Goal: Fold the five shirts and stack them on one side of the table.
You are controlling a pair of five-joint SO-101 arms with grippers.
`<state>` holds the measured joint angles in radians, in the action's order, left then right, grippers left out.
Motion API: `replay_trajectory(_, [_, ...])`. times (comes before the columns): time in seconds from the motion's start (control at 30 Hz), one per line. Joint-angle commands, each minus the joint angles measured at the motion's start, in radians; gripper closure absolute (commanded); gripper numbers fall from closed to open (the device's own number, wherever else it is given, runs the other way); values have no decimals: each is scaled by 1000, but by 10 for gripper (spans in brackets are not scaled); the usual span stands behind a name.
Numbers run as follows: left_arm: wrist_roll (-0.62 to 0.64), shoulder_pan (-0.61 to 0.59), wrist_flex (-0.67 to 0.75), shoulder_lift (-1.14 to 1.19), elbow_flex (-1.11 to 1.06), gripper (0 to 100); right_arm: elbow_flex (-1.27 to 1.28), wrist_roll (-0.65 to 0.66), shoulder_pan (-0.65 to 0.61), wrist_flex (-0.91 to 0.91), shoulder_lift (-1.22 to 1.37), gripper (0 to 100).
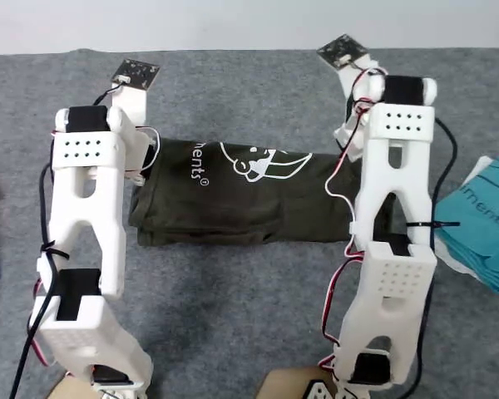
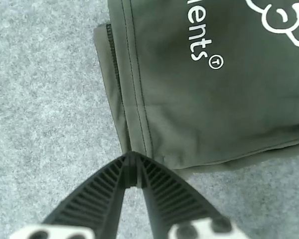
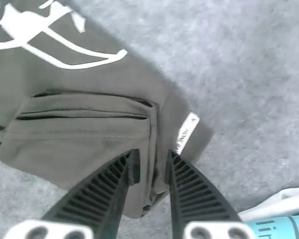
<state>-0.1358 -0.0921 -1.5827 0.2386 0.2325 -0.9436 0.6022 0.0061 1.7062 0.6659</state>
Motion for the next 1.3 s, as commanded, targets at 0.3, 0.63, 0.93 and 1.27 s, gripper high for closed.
replay_trajectory(0.3, [-2,2,14,-61,8,997,-28,0,-45,87,59,920])
replay_trajectory(0.63, [0,-66,5,-126,8,997,61,-6,-65,91,-70,989])
replay_trajectory(0.93, [-2,-166,20,-221,5,997,470,-184,-62,85,-404,989])
replay_trajectory(1.27, [-6,-557,-135,-227,10,997,562,-486,-231,-24,-429,987])
